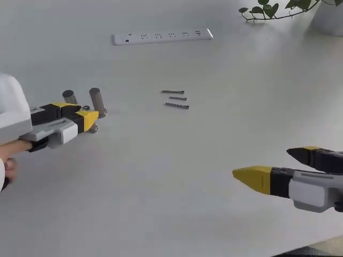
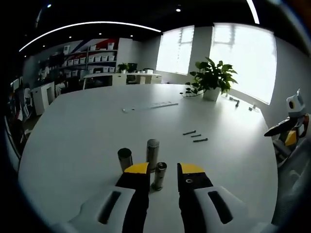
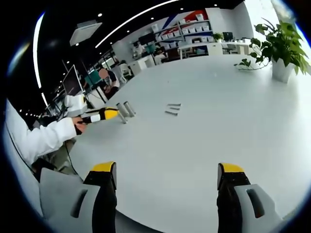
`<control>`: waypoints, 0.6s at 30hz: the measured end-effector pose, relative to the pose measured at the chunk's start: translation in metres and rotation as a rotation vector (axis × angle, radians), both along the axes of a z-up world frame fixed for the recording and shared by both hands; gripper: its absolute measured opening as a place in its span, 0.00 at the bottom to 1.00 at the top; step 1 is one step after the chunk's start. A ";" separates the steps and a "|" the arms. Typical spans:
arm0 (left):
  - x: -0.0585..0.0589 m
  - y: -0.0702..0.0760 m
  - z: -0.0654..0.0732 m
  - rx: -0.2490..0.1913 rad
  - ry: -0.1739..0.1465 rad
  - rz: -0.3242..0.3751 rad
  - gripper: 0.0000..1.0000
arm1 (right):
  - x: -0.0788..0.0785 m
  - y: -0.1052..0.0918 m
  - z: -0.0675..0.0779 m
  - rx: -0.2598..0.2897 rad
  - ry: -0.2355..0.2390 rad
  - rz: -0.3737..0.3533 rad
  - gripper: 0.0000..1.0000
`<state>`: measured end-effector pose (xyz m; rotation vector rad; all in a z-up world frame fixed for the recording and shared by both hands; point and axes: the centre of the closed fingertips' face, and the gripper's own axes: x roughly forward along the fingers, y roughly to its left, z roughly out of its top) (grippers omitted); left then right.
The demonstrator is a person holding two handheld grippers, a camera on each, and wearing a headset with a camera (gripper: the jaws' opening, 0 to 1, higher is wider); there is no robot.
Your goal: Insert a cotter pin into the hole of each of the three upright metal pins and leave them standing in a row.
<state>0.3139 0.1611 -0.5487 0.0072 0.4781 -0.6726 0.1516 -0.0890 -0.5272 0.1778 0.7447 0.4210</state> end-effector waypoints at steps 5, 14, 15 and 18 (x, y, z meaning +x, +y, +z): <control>0.005 0.002 -0.011 0.016 0.022 -0.003 0.13 | -0.001 0.002 -0.001 0.007 0.005 0.003 0.83; 0.001 0.000 -0.016 0.084 -0.006 -0.065 0.08 | -0.002 0.003 -0.001 0.025 0.006 -0.005 0.81; 0.000 -0.001 -0.016 0.089 -0.010 -0.074 0.08 | -0.002 0.004 -0.001 0.028 0.004 -0.004 0.81; -0.001 0.000 -0.015 0.134 -0.039 -0.111 0.07 | -0.002 0.005 0.000 0.030 0.001 0.001 0.80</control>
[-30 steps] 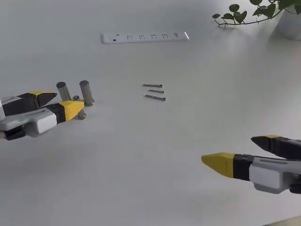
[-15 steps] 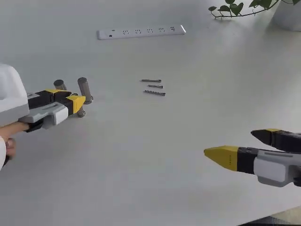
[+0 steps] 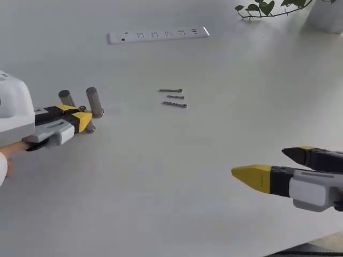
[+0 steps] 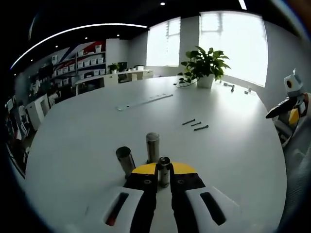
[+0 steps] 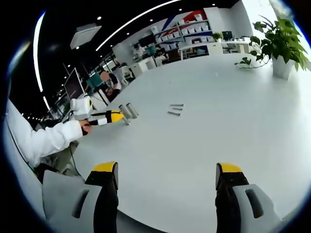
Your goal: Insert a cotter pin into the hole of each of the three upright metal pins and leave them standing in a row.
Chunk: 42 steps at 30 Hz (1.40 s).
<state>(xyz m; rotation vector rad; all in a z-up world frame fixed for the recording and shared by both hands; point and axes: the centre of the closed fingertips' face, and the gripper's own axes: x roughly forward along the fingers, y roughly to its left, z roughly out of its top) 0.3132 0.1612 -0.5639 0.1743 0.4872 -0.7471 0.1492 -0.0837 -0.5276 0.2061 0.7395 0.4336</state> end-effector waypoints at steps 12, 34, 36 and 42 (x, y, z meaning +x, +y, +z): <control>-0.042 -0.039 0.033 -0.012 -0.093 -0.235 0.07 | 0.000 0.006 0.002 0.007 -0.015 0.016 0.80; -0.092 -0.113 0.021 -0.054 -0.043 -0.435 0.07 | -0.004 0.011 0.005 0.004 -0.027 0.035 0.78; -0.094 -0.116 0.020 -0.057 -0.043 -0.443 0.07 | -0.004 0.011 0.005 0.005 -0.025 0.036 0.78; -0.097 -0.119 0.012 -0.033 -0.037 -0.454 0.07 | -0.004 0.011 0.005 0.006 -0.026 0.039 0.78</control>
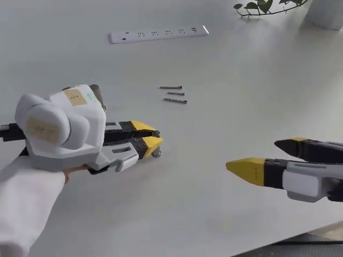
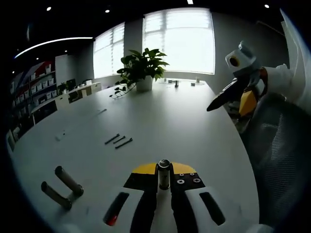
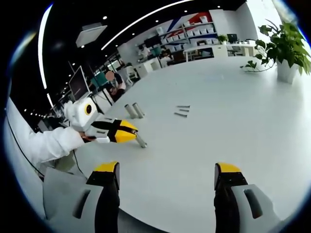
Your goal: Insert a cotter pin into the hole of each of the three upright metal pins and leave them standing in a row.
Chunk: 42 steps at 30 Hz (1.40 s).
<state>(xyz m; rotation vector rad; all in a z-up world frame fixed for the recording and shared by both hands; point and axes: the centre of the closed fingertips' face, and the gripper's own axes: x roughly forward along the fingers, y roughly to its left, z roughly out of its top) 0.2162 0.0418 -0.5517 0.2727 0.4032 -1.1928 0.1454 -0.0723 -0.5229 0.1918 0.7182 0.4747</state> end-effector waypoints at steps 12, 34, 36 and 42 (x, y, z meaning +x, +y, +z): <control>0.003 0.000 -0.005 -0.009 0.018 0.024 0.07 | -0.001 0.001 -0.003 0.002 0.007 0.009 0.77; 0.000 0.007 0.023 -0.097 0.047 0.031 0.38 | -0.002 0.003 0.000 0.017 -0.011 0.015 0.77; -0.001 0.012 0.025 -0.108 0.075 0.054 0.45 | -0.002 0.002 0.001 0.017 -0.013 0.015 0.77; -0.010 0.030 0.028 -0.086 0.079 0.047 0.81 | -0.002 0.002 0.003 0.024 -0.023 0.012 0.77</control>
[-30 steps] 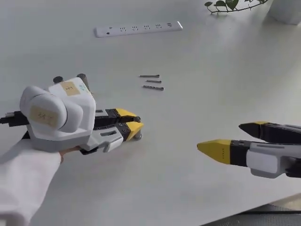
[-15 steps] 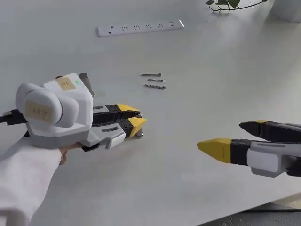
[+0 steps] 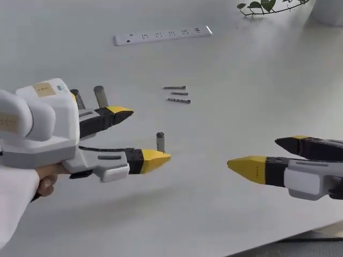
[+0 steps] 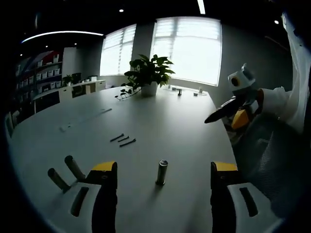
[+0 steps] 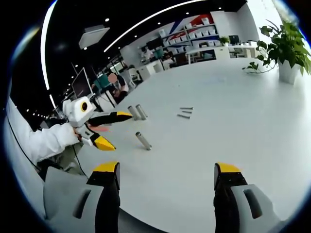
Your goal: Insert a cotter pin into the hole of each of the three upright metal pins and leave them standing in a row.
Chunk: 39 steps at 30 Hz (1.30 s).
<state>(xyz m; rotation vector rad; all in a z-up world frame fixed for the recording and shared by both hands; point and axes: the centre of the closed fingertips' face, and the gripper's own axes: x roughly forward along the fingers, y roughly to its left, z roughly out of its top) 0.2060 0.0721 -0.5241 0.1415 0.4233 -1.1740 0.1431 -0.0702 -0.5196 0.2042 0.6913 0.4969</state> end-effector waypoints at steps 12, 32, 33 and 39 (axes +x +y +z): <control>-0.026 0.035 -0.008 0.036 0.093 0.059 0.99 | 0.001 0.003 0.006 -0.007 -0.027 0.020 0.77; -0.050 0.064 0.010 -0.047 0.106 0.233 0.99 | 0.046 -0.018 0.028 -0.171 -0.100 0.163 0.74; -0.051 0.064 0.011 -0.058 0.113 0.244 0.99 | 0.050 -0.018 0.029 -0.169 -0.103 0.167 0.74; -0.058 0.067 0.018 -0.098 0.144 0.277 0.99 | 0.078 -0.014 0.035 -0.175 -0.131 0.236 0.67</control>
